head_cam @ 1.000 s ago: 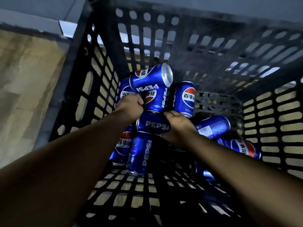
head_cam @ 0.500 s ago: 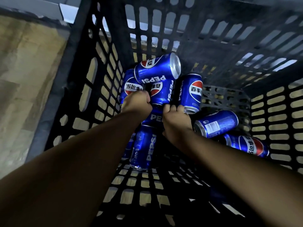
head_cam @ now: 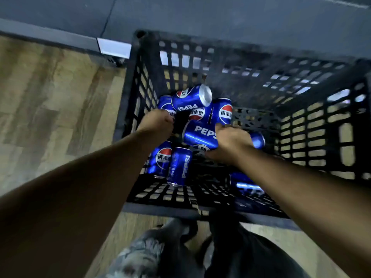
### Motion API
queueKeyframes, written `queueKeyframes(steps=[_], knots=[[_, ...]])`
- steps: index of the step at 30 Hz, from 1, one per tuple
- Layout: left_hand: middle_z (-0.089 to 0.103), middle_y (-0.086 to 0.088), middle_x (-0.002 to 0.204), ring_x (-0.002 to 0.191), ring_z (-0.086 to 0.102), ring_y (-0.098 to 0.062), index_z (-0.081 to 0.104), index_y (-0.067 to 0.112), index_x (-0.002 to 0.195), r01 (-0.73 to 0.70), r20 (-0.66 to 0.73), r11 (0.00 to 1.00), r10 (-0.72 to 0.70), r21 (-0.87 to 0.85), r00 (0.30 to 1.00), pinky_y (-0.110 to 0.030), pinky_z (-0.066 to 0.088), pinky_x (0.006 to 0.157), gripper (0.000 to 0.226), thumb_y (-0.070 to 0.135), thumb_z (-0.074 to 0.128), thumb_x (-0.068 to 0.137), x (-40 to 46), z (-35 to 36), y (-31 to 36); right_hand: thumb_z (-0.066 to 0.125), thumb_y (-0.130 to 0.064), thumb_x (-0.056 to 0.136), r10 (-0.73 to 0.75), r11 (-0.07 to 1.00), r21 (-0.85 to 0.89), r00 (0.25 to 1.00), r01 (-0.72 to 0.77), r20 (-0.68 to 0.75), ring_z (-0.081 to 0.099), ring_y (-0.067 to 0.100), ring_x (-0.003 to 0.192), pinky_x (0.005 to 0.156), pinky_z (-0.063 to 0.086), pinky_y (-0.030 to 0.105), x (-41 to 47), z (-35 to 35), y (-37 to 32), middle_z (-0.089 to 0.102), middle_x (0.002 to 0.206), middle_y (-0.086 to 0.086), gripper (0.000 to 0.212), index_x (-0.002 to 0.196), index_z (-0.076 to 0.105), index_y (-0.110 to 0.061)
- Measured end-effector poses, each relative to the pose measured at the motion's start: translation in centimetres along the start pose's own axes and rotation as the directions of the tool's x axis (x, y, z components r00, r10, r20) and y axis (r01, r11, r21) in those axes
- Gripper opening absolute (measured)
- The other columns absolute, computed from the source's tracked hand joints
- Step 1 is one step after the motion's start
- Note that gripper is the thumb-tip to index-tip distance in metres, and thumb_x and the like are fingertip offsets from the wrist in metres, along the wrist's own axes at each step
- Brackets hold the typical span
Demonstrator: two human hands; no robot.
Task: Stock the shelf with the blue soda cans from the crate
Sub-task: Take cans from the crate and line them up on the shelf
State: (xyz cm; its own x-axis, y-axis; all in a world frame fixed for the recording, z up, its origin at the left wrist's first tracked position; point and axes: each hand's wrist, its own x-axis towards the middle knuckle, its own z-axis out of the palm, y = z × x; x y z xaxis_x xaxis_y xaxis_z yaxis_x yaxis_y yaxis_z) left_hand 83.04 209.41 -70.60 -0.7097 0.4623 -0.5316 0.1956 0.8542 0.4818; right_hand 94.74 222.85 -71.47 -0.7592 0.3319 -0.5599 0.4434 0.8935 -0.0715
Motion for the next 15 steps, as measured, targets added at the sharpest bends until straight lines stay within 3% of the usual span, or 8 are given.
queueKeyframes(steps=[4,7,9,12,15], knots=[[0.065,-0.023,0.107,0.099,0.061,-0.035,0.065,-0.004,0.109,0.026,0.007,0.999,-0.026,0.039,1.000,-0.042,0.051,0.088,0.030,0.008,0.041,0.095,-4.4,-4.4,3.8,0.065,-0.057,0.077,0.015,0.998,0.062,1.000,-0.015,0.006,0.054,0.028,0.108,0.070,0.034,0.029,-5.4,-5.6,0.4,0.059,0.116,0.009,0.064,0.118,0.044,-0.012],[0.064,-0.022,0.112,0.104,0.060,-0.034,0.063,-0.005,0.111,0.001,0.039,0.998,-0.003,0.055,0.999,-0.041,0.049,0.092,0.029,0.005,0.041,0.096,-7.8,-7.9,7.3,0.063,-0.059,0.076,0.035,0.995,0.088,0.999,-0.035,0.001,0.054,0.027,0.111,0.073,0.037,0.030,-9.4,-9.8,0.3,0.059,0.117,0.008,0.065,0.117,0.045,-0.012],[0.065,-0.020,0.110,0.103,0.060,-0.033,0.065,-0.005,0.107,-0.029,0.005,0.999,0.030,-0.025,1.000,-0.036,0.050,0.090,0.026,0.001,0.043,0.094,-10.3,-10.6,9.6,0.064,-0.062,0.074,0.043,0.990,0.132,0.999,-0.042,-0.003,0.055,0.026,0.112,0.078,0.040,0.030,-12.0,-12.6,0.2,0.060,0.119,0.007,0.067,0.119,0.047,-0.015],[0.068,-0.017,0.100,0.094,0.063,-0.032,0.067,0.007,0.091,-0.001,-0.087,0.960,-0.025,-0.279,0.996,-0.032,0.052,0.079,0.027,-0.006,0.043,0.088,-13.5,-14.5,12.3,0.068,-0.061,0.071,0.042,0.931,0.362,0.999,-0.045,0.018,0.059,0.024,0.103,0.077,0.044,0.029,-15.8,-16.7,0.3,0.064,0.111,0.005,0.064,0.116,0.053,-0.019],[0.062,-0.007,0.072,0.060,0.059,-0.018,0.059,0.015,0.070,0.092,-0.026,0.872,-0.118,-0.481,0.993,-0.017,0.044,0.047,0.034,-0.008,0.041,0.088,-16.1,-18.4,14.4,0.074,-0.062,0.059,0.067,0.774,0.628,0.997,-0.080,0.044,0.064,0.020,0.095,0.082,0.051,0.034,-19.3,-20.2,-0.3,0.069,0.102,0.001,0.066,0.110,0.060,-0.021]])
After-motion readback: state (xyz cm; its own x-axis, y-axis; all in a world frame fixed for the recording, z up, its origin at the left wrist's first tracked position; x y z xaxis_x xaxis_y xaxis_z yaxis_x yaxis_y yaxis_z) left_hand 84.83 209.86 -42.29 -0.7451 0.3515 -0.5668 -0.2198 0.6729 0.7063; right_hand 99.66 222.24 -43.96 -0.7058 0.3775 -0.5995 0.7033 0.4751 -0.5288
